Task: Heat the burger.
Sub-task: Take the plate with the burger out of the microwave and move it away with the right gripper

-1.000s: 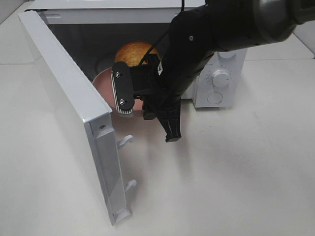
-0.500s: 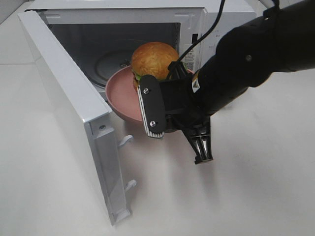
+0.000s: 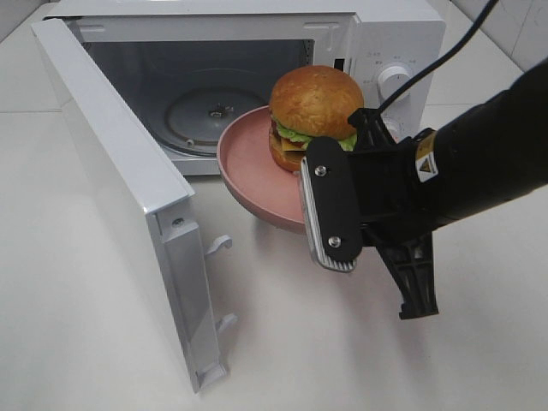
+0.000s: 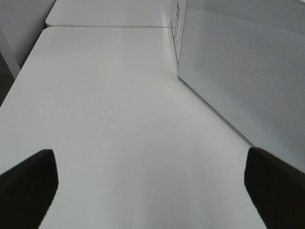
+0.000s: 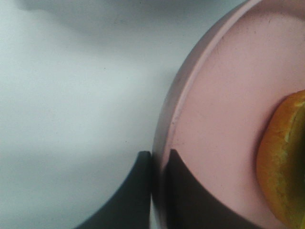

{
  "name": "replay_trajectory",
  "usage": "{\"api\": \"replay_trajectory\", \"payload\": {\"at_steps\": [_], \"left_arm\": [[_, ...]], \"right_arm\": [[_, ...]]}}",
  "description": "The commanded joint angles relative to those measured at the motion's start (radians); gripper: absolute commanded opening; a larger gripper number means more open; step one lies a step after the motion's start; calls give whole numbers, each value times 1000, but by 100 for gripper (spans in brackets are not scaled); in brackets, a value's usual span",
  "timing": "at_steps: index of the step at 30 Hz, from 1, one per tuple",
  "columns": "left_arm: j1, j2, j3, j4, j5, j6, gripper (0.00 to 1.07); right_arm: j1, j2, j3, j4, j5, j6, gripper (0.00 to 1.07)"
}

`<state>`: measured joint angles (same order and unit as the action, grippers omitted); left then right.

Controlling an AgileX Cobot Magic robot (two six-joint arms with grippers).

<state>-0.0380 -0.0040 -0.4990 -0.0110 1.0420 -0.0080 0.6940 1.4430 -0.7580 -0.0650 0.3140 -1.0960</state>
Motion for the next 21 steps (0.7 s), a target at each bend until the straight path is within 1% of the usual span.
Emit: {"api": "replay_trajectory", "payload": {"at_steps": [1, 3, 5, 6, 11, 21], "left_arm": [[6, -22, 2, 5, -5, 0, 103], [6, -22, 2, 5, -5, 0, 103], [6, -22, 2, 5, -5, 0, 103], [6, -22, 2, 5, -5, 0, 103], [6, -22, 2, 5, -5, 0, 103], [6, -22, 2, 5, -5, 0, 103]], "right_arm": [[-3, -57, 23, -18, -57, 8, 0], [-3, -75, 37, -18, -56, 13, 0], [-3, -142, 88, -19, -53, 28, 0], [-3, -142, 88, -19, -53, 28, 0], [-3, -244, 158, -19, -42, 39, 0], [-3, -385, 203, -22, 57, 64, 0]]}}
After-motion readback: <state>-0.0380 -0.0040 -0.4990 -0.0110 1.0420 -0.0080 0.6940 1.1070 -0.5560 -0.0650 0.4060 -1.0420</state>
